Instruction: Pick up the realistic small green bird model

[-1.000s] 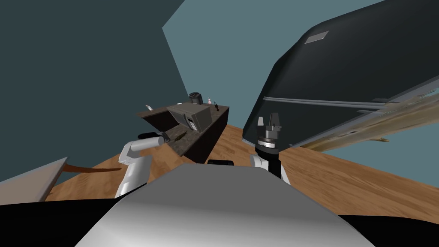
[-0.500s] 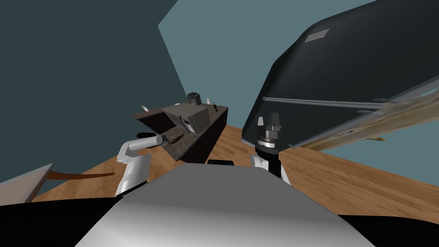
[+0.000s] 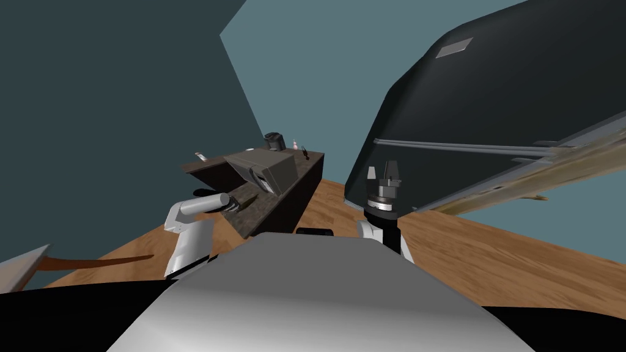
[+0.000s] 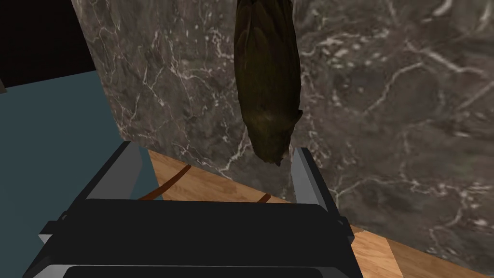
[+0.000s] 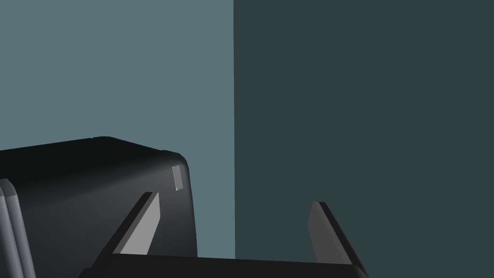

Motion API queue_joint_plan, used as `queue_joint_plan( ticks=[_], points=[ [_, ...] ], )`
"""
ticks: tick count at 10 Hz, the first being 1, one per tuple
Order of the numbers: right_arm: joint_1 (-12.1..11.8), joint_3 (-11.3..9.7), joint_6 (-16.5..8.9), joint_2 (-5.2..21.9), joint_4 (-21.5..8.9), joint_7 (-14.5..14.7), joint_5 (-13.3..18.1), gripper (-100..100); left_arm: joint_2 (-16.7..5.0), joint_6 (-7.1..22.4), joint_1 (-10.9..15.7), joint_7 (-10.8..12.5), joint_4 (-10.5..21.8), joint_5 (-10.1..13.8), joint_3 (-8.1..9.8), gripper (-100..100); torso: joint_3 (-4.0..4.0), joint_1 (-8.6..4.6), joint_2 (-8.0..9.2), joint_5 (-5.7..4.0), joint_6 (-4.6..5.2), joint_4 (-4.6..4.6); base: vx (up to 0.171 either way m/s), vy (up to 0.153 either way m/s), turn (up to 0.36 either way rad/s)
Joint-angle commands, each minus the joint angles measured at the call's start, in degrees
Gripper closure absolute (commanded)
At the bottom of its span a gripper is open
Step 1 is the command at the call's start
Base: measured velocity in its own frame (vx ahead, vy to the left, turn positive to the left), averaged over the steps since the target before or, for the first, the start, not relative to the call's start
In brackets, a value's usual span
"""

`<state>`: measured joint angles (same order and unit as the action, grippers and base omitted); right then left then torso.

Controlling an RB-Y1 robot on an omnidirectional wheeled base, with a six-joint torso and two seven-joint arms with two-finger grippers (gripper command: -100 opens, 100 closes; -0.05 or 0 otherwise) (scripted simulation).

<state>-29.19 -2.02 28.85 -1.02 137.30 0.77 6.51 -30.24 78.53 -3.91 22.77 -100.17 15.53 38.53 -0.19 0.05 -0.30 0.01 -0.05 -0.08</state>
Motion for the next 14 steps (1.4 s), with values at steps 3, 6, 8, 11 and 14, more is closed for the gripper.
queue_joint_plan(
  ticks=[3, 6, 8, 11, 14],
  points=[
    [0.0, 0.0, 0.0, 0.0, 0.0, 0.0, 0.0, 0, 0.1, 5.2, 0.7, 0.7, 1.4, 0.4, 0.71, -100, 0.08, -0.02, 0.14, -0.01, 0.00, 0.03, 0.063, 0.002, -0.022],
    [0.0, 0.0, 0.0, 0.0, 0.0, 0.0, 0.0, 0, -0.2, 10.1, 1.3, 1.1, 3.2, 1.1, 1.59, -100, 0.01, 0.03, 0.00, 0.00, 0.00, 0.01, 0.098, 0.015, -0.031],
    [0.0, 0.0, 0.0, 0.0, 0.0, 0.0, 0.0, 0, -0.4, 12.4, 1.5, 1.3, 4.1, 1.5, 1.92, -100, 0.02, 0.01, 0.03, 0.00, 0.00, 0.01, 0.086, 0.006, -0.019],
    [0.0, 0.0, 0.0, 0.0, 0.0, 0.0, 0.0, 0, -0.5, 13.0, 1.7, 1.4, 4.1, 1.5, 1.90, 0, 0.13, -0.02, 0.22, -0.01, -0.01, 0.05, 0.035, 0.002, -0.004],
    [0.0, 0.0, 0.0, 0.0, 0.0, 0.0, 0.0, 0, -0.1, 11.7, 1.7, -2.9, 5.7, 2.0, 4.08, -100, 0.07, -0.19, 0.10, -0.04, -0.04, 0.03, 0.078, -0.036, 0.109]
  ],
)
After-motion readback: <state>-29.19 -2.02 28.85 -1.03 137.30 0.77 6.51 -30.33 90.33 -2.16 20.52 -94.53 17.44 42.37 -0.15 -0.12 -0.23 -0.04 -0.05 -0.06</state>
